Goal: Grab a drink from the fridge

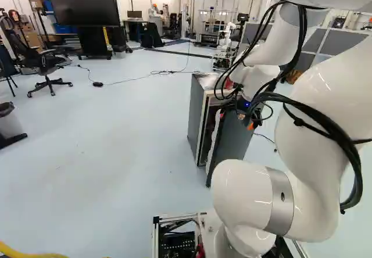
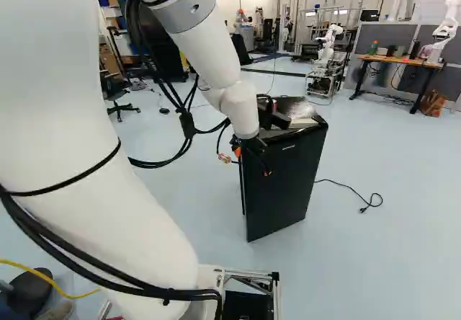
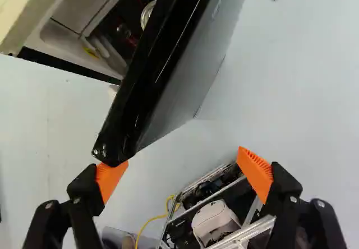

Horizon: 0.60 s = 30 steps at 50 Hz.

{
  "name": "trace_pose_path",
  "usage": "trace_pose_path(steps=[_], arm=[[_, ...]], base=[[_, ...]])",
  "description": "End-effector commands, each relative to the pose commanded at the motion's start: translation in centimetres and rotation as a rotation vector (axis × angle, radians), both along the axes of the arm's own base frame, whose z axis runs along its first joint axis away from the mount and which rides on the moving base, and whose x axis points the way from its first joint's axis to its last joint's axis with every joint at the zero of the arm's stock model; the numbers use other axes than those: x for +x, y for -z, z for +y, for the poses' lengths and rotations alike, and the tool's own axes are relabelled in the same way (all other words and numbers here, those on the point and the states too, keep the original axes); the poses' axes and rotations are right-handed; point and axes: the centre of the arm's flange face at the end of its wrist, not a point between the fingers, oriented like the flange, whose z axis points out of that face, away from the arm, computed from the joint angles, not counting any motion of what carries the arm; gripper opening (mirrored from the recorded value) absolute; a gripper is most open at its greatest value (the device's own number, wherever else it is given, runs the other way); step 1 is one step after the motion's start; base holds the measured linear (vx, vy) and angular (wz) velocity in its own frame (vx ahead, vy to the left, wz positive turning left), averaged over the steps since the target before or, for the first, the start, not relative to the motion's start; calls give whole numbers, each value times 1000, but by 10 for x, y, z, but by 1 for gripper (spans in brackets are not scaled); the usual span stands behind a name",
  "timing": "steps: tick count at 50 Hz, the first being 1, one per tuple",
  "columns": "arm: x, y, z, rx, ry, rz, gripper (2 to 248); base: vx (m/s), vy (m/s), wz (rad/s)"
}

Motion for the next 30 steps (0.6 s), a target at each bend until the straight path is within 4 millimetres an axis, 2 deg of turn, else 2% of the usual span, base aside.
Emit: trace_pose_path(steps=[14, 30], arm=[[1, -1, 11, -30, -28, -36, 247], [-24, 0, 32, -32, -55, -39, 247]], base=[[0, 0, 0], [0, 0, 0]])
